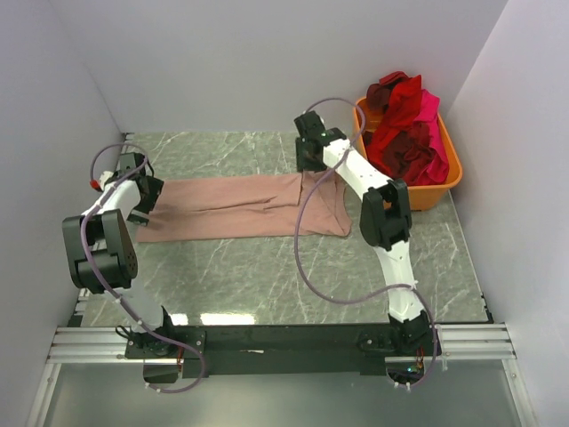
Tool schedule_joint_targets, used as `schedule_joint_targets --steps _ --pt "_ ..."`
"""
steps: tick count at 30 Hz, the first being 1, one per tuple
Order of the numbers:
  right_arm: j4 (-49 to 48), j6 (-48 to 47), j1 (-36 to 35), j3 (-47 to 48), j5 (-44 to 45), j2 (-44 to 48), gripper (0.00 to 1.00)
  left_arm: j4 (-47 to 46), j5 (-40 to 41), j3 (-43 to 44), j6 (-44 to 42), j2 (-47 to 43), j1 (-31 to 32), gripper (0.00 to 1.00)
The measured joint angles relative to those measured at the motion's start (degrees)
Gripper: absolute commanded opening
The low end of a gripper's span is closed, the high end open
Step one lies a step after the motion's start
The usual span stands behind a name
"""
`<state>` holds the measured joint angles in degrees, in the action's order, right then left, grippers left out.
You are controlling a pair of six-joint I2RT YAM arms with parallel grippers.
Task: Fold and stack the t-shirts
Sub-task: Fold the tshirt
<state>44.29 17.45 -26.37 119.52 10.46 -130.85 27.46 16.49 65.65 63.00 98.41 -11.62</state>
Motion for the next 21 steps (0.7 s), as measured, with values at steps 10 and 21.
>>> schedule_joint_targets --steps 10,21 --pt "-6.4 0.9 3.4 -16.8 -8.5 9.7 0.72 0.3 -1.8 2.2 -4.6 -3.4 0.0 1.0" --pt "-18.2 5.0 0.2 -33.8 -26.8 18.7 0.75 -2.5 -7.8 -9.1 -8.5 -16.1 0.0 0.99"
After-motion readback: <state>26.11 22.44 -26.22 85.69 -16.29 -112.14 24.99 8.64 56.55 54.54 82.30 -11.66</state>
